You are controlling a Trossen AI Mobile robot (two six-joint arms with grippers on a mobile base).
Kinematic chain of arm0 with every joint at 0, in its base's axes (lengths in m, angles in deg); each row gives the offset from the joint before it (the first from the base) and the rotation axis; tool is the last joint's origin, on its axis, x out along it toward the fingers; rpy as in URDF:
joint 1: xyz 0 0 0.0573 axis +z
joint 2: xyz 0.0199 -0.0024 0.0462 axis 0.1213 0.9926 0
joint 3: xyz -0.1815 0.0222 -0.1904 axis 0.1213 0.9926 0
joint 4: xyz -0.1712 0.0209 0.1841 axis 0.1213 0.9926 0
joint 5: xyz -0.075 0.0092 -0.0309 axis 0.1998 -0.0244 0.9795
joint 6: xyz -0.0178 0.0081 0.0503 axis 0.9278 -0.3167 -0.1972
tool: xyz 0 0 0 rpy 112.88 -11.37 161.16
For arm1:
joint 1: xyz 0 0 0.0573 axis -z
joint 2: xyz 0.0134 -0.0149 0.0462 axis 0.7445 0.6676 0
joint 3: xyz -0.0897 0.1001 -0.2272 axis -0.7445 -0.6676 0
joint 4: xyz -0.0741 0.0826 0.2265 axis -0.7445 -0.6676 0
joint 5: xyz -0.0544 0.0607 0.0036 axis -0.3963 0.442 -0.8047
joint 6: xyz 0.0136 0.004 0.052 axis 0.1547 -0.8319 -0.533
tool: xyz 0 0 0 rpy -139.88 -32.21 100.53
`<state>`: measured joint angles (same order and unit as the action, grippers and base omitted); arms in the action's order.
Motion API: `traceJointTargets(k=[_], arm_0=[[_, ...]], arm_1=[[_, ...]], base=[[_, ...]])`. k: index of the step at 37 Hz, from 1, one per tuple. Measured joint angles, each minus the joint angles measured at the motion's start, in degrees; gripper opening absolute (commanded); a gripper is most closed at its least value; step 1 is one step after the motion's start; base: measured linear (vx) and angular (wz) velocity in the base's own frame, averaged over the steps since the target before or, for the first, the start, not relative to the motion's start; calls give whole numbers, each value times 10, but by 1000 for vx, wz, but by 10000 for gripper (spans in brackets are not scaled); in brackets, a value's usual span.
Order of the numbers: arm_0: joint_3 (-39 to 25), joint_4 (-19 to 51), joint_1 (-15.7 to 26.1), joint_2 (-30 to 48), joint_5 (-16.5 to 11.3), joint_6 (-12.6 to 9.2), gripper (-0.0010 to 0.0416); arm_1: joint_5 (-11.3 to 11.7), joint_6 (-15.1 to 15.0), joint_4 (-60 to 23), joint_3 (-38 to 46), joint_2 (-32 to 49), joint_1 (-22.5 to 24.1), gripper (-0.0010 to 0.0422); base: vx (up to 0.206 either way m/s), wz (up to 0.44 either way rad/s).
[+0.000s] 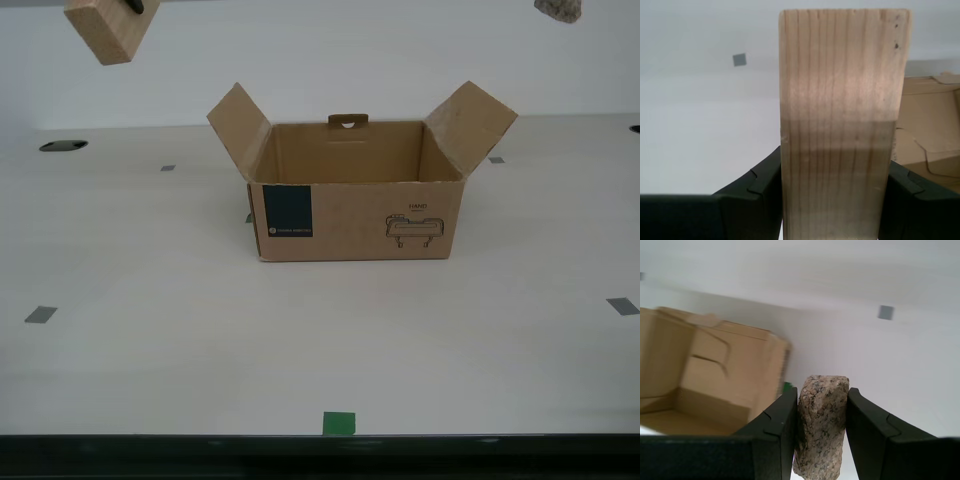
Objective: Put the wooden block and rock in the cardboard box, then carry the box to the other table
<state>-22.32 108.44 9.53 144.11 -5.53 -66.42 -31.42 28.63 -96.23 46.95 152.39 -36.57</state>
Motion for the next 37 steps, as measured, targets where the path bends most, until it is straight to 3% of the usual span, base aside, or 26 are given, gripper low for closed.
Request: traceJointTargets(k=[5, 20, 25, 27, 33, 37], arm_0=[[1, 9, 6, -32, -40, 0, -1], [84, 5, 41, -146, -56, -3, -1], [118, -24, 57, -170, -91, -23, -1], [132, -43, 65, -177, -108, -32, -1], [156, -85, 96, -182, -127, -47, -1], [171, -126, 118, -181, -128, -50, -1]], arm_1=[[0, 0, 0, 22, 1, 24, -1], [0, 17, 3, 80, 2, 103, -1], [-1, 35, 21, 82, 3, 123, -1], [-12, 35, 32, 82, 4, 130, -1], [-94, 33, 93, 62, 6, 144, -1], [-102, 20, 107, 54, 6, 153, -1]], base=[[0, 0], [0, 0], [0, 0], [0, 0], [0, 0], [0, 0]])
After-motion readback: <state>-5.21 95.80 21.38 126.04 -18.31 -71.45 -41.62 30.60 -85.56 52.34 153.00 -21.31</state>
